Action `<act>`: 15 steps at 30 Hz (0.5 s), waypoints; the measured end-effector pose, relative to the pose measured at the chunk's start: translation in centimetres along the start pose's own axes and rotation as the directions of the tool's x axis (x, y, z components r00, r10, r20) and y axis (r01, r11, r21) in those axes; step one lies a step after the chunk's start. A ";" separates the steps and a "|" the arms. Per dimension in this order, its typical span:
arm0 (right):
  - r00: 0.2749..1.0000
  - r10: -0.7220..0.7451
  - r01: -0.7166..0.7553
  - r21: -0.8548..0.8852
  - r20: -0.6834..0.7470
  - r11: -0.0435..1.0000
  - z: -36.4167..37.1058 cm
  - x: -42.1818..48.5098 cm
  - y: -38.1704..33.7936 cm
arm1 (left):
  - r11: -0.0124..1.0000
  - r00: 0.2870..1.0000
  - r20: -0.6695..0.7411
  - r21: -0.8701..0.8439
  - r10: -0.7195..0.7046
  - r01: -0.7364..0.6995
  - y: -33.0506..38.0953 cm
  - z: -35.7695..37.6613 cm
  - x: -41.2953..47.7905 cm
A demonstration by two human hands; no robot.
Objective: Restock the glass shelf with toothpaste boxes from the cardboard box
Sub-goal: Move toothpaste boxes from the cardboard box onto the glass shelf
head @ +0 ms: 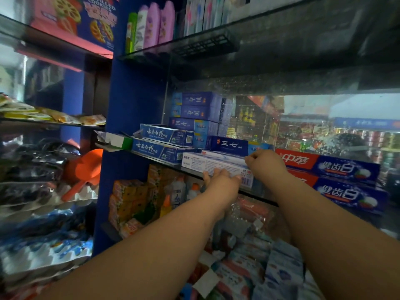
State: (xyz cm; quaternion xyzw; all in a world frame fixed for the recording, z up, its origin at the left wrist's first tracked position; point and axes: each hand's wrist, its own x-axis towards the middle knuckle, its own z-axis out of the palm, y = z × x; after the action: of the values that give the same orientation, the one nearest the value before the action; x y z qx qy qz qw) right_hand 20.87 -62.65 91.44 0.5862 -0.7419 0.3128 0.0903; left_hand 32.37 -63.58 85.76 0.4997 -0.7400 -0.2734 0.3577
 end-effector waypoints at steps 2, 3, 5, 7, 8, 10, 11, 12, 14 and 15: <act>0.999 -0.022 0.020 -0.045 -0.047 0.999 0.1 -0.8 -0.9 | 1.000 0.999 -0.046 -0.020 -0.013 0.012 -0.4 -0.5 -0.6; 0.995 -0.058 0.053 -0.063 -0.084 0.997 0.2 -1.5 -1.6 | 0.999 0.998 -0.067 -0.043 -0.012 0.009 -1.0 -0.7 -1.0; 0.976 -0.168 0.159 -0.071 -0.141 0.985 0.7 -3.0 -3.4 | 0.996 0.991 -0.132 -0.086 -0.009 -0.002 -2.6 -1.5 -1.5; 0.952 -0.264 0.259 -0.055 -0.152 0.964 1.7 -4.9 -5.5 | 0.992 0.977 -0.214 -0.123 -0.017 -0.010 -4.9 -2.4 -2.5; 0.940 -0.303 0.301 -0.038 -0.157 0.953 2.5 -5.8 -6.6 | 0.991 0.966 -0.258 -0.135 -0.033 -0.002 -6.2 -2.9 -3.0; 0.909 -0.383 0.388 -0.002 -0.164 0.922 4.5 -7.6 -8.4 | 0.987 0.951 -0.298 -0.157 -0.081 0.035 -9.1 -3.9 -4.2; 0.889 -0.428 0.436 0.012 -0.162 0.900 5.7 -8.5 -9.3 | 0.980 0.948 -0.300 -0.191 -0.105 0.049 -10.8 -4.2 -4.8; 0.869 -0.471 0.480 0.029 -0.152 0.877 7.1 -9.4 -10.0 | 0.973 0.943 -0.305 -0.222 -0.132 0.064 -12.6 -4.5 -5.3; 0.851 -0.514 0.523 0.088 -0.109 0.848 10.3 -11.2 -11.1 | 0.958 0.926 -0.319 -0.259 -0.204 0.122 -15.7 -4.9 -6.9; 0.851 -0.518 0.525 0.122 -0.083 0.843 12.0 -12.2 -11.4 | 0.947 0.912 -0.328 -0.279 -0.249 0.158 -17.4 -5.0 -7.7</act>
State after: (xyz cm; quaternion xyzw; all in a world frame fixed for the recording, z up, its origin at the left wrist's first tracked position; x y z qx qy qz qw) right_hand 37.89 -60.91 79.95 0.7631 -0.5286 0.3412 0.1479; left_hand 47.69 -62.67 73.50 0.5676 -0.5661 -0.3034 0.5151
